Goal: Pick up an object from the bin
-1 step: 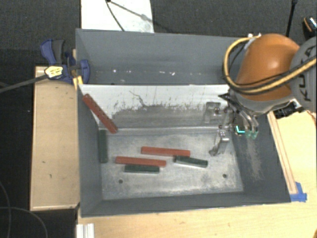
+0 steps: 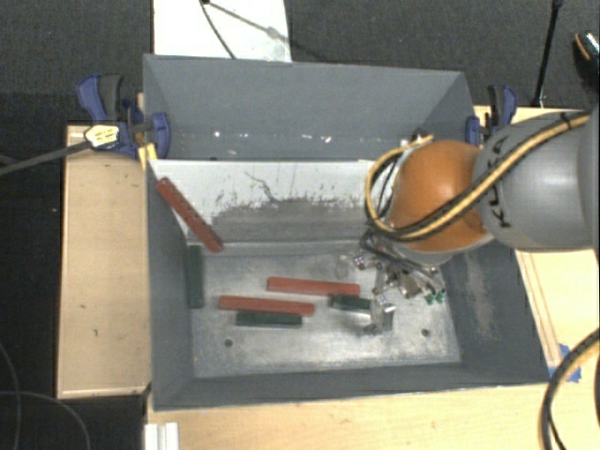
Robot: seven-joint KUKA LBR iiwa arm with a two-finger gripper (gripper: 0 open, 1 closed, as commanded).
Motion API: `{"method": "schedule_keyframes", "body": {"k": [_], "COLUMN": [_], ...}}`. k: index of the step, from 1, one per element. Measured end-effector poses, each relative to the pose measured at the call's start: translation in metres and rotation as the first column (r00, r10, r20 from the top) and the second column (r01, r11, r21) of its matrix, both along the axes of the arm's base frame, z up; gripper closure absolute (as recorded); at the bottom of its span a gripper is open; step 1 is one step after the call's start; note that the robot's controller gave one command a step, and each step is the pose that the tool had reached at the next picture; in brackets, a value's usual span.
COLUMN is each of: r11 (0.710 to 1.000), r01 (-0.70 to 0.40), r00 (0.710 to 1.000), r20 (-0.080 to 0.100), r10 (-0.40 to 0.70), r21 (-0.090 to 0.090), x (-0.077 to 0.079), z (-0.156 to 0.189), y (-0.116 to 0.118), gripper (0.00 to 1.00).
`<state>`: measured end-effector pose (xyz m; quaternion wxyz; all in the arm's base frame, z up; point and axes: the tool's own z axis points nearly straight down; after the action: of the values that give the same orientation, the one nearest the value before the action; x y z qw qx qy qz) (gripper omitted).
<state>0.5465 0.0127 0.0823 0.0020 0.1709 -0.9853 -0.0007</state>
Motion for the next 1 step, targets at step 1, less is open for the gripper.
{"method": "schedule_keyframes", "body": {"k": [1], "r11": [1.000], "r01": [0.001], "r00": [1.000], "r20": [0.005], "r10": [-0.001], "r21": [0.000], "x": [0.0016], "z": [0.0027], "y": [-0.0003], "gripper": [1.00]}}
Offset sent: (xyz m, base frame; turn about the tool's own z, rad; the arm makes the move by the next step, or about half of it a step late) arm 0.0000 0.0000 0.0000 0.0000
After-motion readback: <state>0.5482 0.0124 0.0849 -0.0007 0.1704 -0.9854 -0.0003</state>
